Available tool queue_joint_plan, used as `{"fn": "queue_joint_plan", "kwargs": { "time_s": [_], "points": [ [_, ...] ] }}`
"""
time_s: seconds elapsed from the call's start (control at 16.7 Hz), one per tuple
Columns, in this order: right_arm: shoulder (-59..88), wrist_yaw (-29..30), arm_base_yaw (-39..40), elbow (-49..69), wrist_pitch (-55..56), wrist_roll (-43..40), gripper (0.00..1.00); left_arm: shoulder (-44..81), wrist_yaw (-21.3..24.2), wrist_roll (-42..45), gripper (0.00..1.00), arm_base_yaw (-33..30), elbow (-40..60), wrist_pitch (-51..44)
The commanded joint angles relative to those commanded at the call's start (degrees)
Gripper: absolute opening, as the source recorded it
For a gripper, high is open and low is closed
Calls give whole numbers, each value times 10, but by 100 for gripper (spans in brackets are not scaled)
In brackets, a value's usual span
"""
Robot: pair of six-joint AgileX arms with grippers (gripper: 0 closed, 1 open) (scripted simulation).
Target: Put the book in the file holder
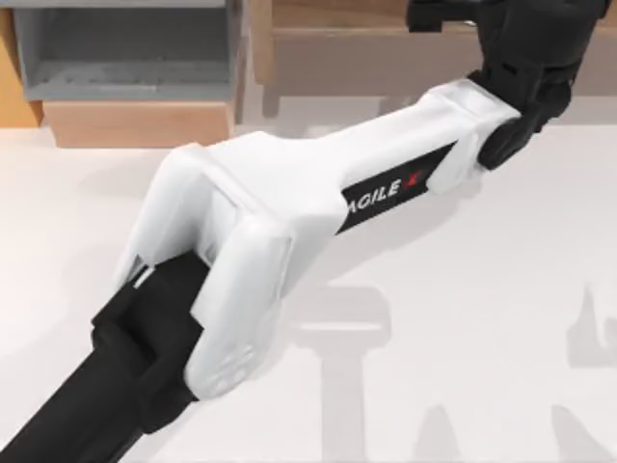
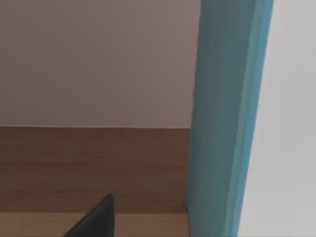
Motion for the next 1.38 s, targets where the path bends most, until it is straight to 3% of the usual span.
{"fn": "queue_joint_plan", "kwargs": {
  "time_s": [0.6, 0.9, 1.38],
  "points": [
    [0, 0, 0, 0, 0, 0, 100, 77, 13, -2, 100, 11, 155, -76],
    [0, 0, 0, 0, 0, 0, 100, 80, 13, -2, 100, 11, 161, -80],
    [0, 0, 0, 0, 0, 0, 100, 80, 13, -2, 40, 11, 161, -80]
  ]
}}
